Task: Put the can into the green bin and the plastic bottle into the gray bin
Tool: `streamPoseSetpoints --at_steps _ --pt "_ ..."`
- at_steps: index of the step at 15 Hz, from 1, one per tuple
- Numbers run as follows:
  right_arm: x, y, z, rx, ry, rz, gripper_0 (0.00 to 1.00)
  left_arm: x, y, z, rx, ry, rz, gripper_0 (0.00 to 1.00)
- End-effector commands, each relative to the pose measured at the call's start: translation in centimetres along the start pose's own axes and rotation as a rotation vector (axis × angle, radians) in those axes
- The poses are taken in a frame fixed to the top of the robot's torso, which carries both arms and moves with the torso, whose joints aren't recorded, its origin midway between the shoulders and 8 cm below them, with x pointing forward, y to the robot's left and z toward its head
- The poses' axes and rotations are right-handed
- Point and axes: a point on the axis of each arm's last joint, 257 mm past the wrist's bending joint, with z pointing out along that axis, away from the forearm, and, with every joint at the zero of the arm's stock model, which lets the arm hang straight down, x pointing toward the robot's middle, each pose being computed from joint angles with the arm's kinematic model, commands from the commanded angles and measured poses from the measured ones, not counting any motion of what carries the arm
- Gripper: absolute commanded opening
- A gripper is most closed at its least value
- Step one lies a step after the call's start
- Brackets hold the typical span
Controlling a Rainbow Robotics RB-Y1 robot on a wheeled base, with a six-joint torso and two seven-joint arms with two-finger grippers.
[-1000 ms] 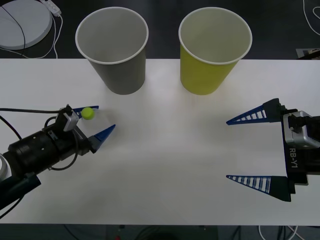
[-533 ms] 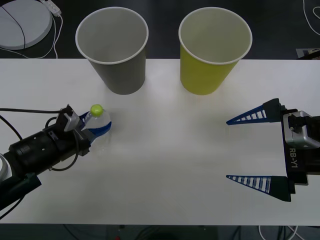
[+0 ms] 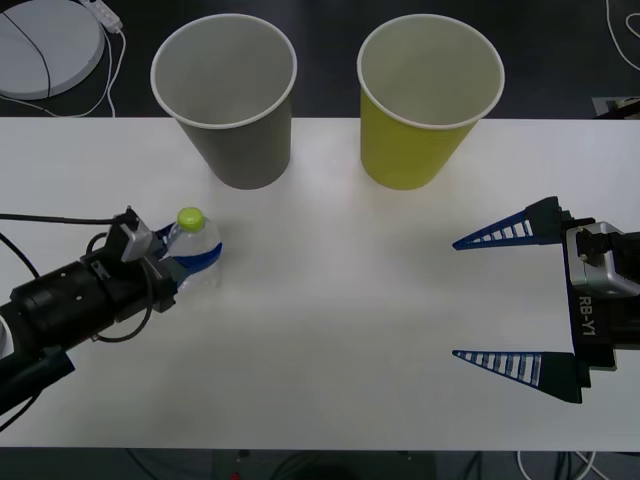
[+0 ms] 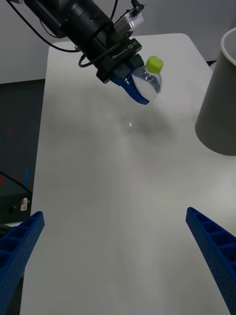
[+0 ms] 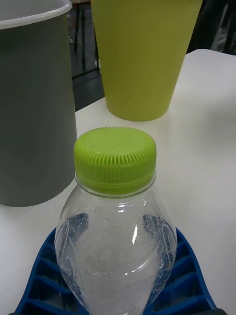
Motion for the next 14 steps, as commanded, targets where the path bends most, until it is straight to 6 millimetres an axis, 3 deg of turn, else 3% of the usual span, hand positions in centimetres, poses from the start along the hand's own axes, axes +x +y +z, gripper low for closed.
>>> streamPoseSetpoints --at_steps 1,14 --pt "0.0 0.0 0.0 0.0 0.0 0.0 1.0 -0.4 0.2 -0.6 0.014 0.003 0.001 0.0" --pt "0.0 0.0 0.0 0.0 0.0 0.0 1.0 -1.9 1.0 -6.3 -0.015 0.035 -0.009 0.0"
